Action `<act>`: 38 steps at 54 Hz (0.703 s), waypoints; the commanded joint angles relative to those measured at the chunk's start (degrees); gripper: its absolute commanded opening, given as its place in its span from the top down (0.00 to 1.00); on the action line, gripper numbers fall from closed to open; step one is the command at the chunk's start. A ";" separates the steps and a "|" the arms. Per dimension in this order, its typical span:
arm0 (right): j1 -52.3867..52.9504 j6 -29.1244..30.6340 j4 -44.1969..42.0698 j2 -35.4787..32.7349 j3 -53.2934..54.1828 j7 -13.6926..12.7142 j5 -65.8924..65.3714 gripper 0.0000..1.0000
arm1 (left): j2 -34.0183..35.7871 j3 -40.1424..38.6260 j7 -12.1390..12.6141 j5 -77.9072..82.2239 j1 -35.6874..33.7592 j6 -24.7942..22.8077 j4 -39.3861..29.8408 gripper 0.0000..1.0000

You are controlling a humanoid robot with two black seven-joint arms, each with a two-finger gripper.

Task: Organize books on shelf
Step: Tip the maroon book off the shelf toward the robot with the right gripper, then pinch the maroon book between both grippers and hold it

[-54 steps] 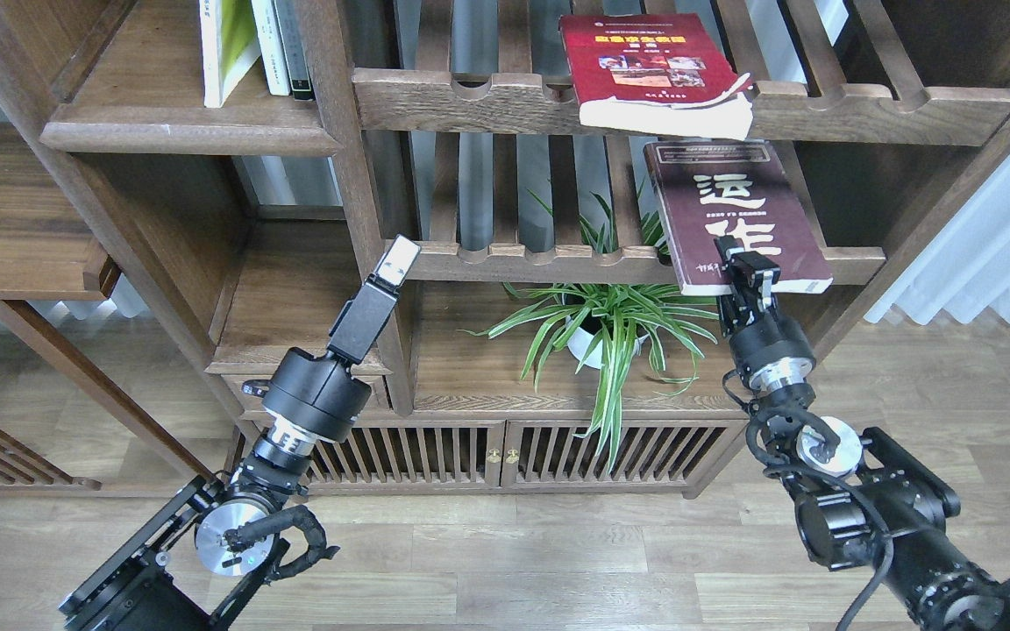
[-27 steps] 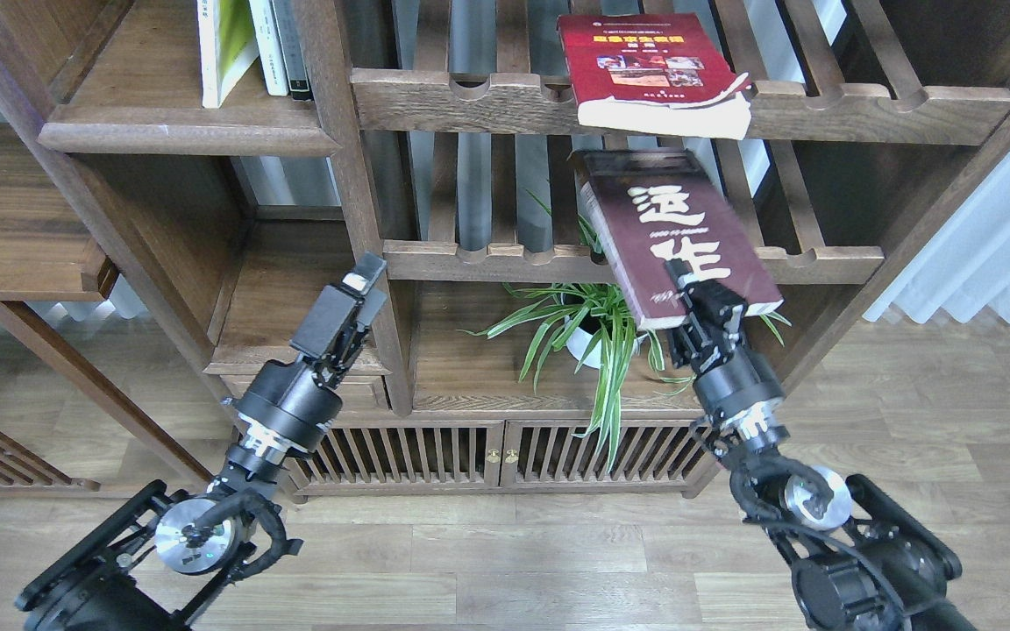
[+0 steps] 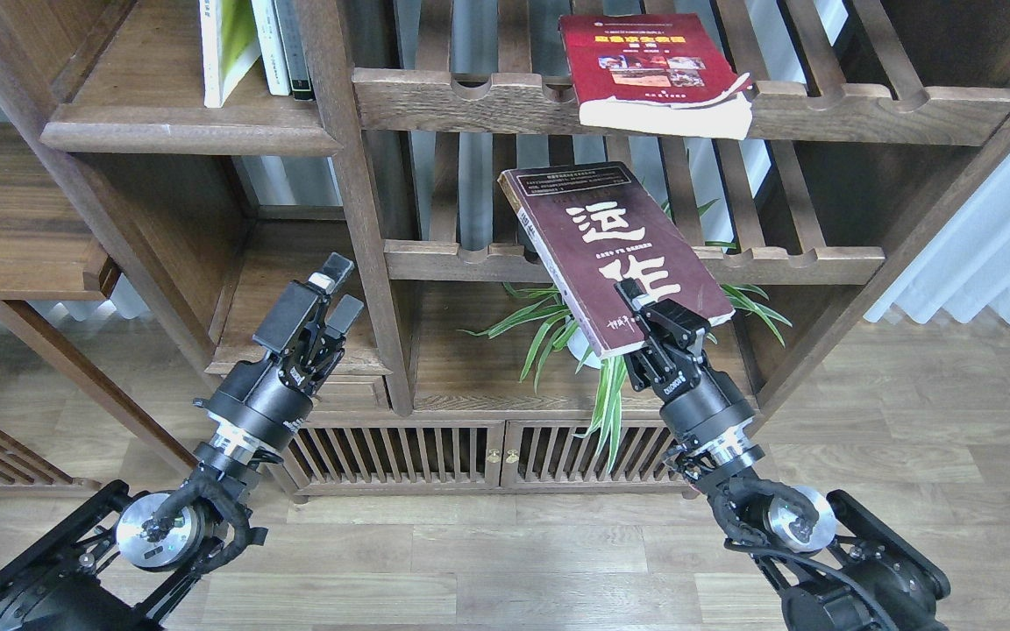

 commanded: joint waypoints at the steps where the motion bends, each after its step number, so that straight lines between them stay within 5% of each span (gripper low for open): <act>1: 0.06 -0.01 0.13 0.02 -2.16 0.02 -0.34 0.95 | -0.29 0.86 0.00 -0.03 0.02 0.00 0.00 0.02; 38: -0.11 -0.01 0.13 0.02 -6.73 0.11 -5.26 0.95 | -1.35 2.18 -0.97 0.23 -0.15 0.14 0.08 0.01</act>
